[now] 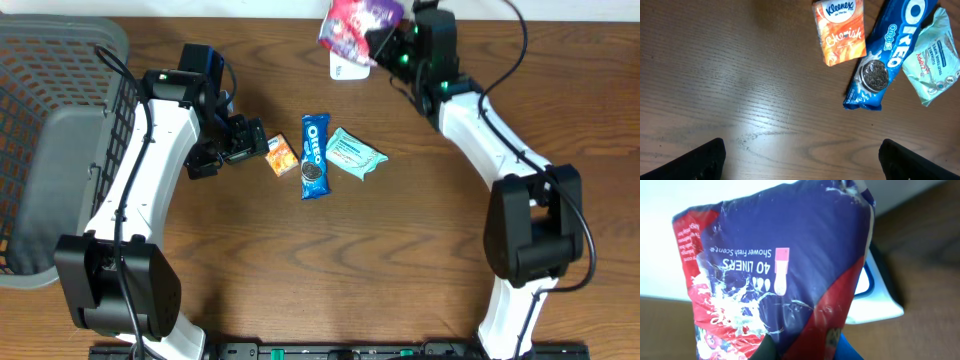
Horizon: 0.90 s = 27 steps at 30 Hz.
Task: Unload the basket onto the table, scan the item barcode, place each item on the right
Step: 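Carry the purple pack to the right table edge and release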
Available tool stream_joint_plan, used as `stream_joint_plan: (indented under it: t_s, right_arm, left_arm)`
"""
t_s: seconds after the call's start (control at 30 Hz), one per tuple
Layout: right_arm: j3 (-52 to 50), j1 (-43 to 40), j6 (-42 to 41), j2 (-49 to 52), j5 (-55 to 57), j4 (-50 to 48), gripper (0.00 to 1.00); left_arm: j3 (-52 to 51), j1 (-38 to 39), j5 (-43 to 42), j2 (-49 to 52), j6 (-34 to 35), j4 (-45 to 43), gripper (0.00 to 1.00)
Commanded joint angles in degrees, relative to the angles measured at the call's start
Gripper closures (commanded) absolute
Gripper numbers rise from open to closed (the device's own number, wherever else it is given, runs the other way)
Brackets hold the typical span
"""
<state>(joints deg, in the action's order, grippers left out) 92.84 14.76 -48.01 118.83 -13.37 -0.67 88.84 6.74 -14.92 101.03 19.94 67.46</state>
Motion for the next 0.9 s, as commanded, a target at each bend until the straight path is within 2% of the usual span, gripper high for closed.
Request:
stream_joint_plan:
  t_s: [0.0, 0.13, 0.33, 0.57, 0.73, 0.87]
  right_arm:
    - [6.38, 0.02, 0.52, 5.11, 1.88, 4.76, 0.99]
    - [10.62, 0.26, 3.13, 8.61, -0.02, 8.00, 0.99]
    - [12.26, -0.61, 6.23, 8.57, -0.68, 10.10, 0.99]
    - [23.04, -6.23, 14.23, 8.55, 0.09, 26.93, 0.99]
    - [31.32, -13.27, 18.64, 8.55, 5.31, 43.67, 0.99]
    - [33.05, -19.67, 22.23, 8.55, 11.41, 54.14, 0.99]
  left_arm:
    - [0.26, -0.42, -0.09, -0.68, 0.74, 0.20, 0.02]
    - [0.26, -0.42, -0.09, -0.68, 0.74, 0.20, 0.02]
    - [0.26, -0.42, -0.09, -0.68, 0.74, 0.20, 0.02]
    - [0.26, -0.42, -0.09, -0.68, 0.76, 0.22, 0.02]
    - [0.26, -0.42, -0.09, -0.68, 0.74, 0.20, 0.02]
    - [0.26, -0.42, -0.09, -0.68, 0.74, 0.20, 0.02]
